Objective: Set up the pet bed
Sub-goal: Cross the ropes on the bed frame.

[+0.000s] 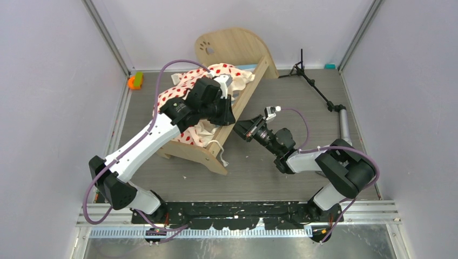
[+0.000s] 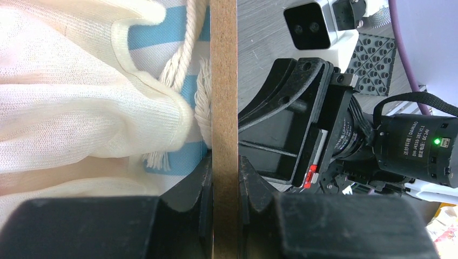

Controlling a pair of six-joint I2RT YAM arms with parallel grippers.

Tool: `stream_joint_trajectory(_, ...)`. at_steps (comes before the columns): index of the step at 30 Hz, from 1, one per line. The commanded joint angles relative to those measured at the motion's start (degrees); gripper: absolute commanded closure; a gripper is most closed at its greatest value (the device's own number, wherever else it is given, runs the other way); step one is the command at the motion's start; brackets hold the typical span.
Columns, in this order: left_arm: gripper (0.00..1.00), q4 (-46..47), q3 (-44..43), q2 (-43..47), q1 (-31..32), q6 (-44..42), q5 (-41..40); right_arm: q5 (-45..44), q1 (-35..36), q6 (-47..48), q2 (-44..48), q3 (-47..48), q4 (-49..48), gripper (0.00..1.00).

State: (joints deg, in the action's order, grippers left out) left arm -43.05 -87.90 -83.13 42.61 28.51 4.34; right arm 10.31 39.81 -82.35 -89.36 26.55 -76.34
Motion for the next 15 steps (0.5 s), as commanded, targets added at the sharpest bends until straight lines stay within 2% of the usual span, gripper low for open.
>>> stream_joint_trajectory(1,1.00,11.21,-1.57,4.98,-0.51,-0.64,-0.20,-0.70,0.35,0.50,-0.07,1.57,-5.32,0.99)
stream_joint_trajectory(7,1.00,10.98,-1.74,5.06,-0.84,-0.84,-0.22,-2.55,0.33,-0.54,-0.48,-1.41,-4.82,1.00)
stream_joint_trajectory(15,1.00,11.12,-1.67,5.17,-0.95,-0.84,-0.11,-5.21,0.43,-0.42,0.94,-4.88,3.37,1.00)
